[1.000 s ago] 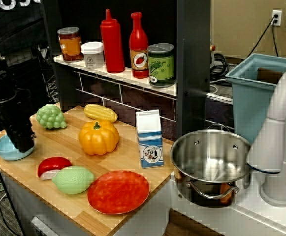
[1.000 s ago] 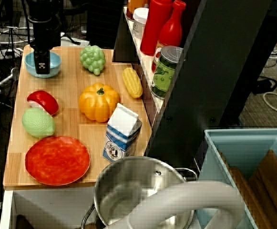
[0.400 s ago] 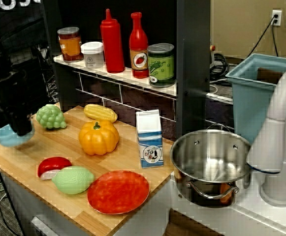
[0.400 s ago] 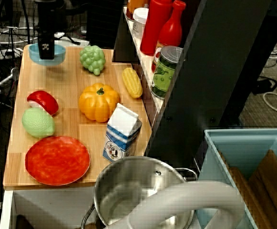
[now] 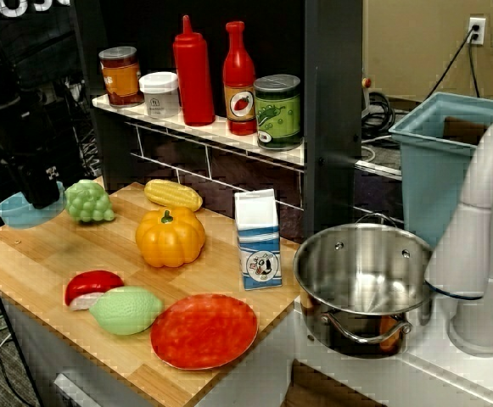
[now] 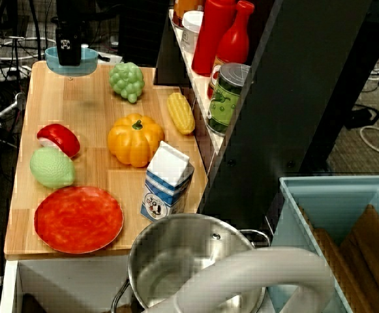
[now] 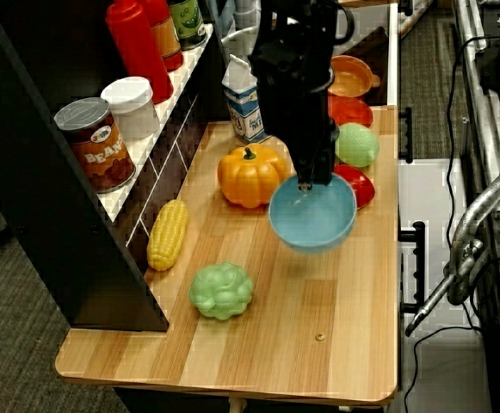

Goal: Lift bowl

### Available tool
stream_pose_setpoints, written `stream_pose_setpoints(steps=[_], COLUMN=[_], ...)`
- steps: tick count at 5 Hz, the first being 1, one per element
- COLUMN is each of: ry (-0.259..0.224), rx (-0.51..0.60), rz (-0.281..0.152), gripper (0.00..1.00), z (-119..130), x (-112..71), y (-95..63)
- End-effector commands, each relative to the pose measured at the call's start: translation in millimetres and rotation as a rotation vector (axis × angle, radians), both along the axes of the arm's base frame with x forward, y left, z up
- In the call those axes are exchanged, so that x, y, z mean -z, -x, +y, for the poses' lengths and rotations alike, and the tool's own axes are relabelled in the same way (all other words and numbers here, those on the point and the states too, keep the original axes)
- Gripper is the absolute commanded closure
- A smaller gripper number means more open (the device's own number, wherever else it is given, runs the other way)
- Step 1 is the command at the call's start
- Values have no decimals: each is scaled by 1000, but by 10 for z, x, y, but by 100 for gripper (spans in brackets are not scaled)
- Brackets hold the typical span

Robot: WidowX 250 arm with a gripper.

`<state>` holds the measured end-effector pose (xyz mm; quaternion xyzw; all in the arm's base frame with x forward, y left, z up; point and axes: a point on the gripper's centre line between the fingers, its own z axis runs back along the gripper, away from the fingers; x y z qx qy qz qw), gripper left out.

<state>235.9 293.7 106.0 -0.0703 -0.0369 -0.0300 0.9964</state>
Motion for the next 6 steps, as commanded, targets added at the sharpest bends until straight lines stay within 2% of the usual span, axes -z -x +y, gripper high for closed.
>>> stream_pose_setpoints(steps=[1, 3, 6], ry=[-75, -44, -27], rx=[65, 96, 93], rz=[-73, -91, -98], gripper=[100, 100, 100], z=[-128, -233, -217], x=[-674, -929, -1038], y=[-103, -154, -187])
